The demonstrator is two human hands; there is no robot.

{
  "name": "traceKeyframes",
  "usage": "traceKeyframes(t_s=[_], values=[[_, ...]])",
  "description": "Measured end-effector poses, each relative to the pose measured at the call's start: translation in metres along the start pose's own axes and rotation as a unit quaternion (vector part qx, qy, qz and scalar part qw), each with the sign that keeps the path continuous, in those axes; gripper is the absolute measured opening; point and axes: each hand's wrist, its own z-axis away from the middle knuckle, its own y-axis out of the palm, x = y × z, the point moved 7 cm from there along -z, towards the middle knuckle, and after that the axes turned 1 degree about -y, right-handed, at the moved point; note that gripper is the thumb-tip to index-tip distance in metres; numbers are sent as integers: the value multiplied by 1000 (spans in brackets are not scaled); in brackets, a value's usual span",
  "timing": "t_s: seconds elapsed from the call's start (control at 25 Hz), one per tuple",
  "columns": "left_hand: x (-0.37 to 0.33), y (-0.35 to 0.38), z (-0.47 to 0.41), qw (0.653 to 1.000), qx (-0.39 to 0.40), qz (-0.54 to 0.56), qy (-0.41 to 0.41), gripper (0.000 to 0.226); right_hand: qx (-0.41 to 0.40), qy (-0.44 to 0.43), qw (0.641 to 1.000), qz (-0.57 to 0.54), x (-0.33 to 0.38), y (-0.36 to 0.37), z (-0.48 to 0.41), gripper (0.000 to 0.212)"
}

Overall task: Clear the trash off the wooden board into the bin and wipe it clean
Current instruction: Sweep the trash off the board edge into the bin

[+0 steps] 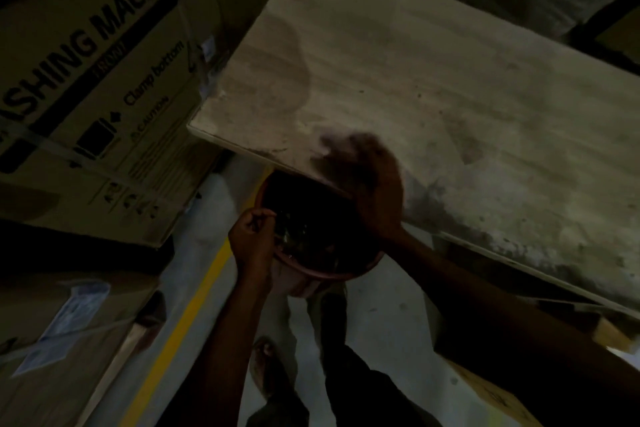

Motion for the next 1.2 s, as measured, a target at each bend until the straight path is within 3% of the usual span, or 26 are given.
traceKeyframes(t_s=[0.08, 0.12, 0.2, 0.32, 0.44, 0.68, 0.84, 1.0, 1.2], values=[[4, 19, -3, 1000, 10, 2, -6, 33, -133, 154, 972, 115, -54, -30, -28, 51], [7, 30, -5, 1000, 14, 8, -13, 32, -159, 205, 950, 176, -72, -41, -45, 54], [14, 46, -8, 999, 22, 19, -23, 31, -111, 228, 940, 230, -96, -44, -87, 63], [23, 62, -15, 998, 27, 21, -43, 32, -27, 209, 955, 209, -113, -37, -159, 73], [28, 61, -19, 997, 21, 34, -63, 36, 6, 144, 967, 210, -115, -35, -249, 87], [33, 47, -30, 993, 5, 69, -91, 32, 136, -22, 967, 215, -57, 37, -335, 61], [29, 27, -29, 994, 7, 66, -90, 30, 192, -130, 959, 163, 24, 94, -304, 66], [27, -8, -29, 995, -3, 50, -81, 32, 130, -328, 924, 145, 107, 140, -242, 50], [36, -61, -28, 991, -43, 81, -93, 31, 127, -434, 887, 94, 152, 164, -131, 40]])
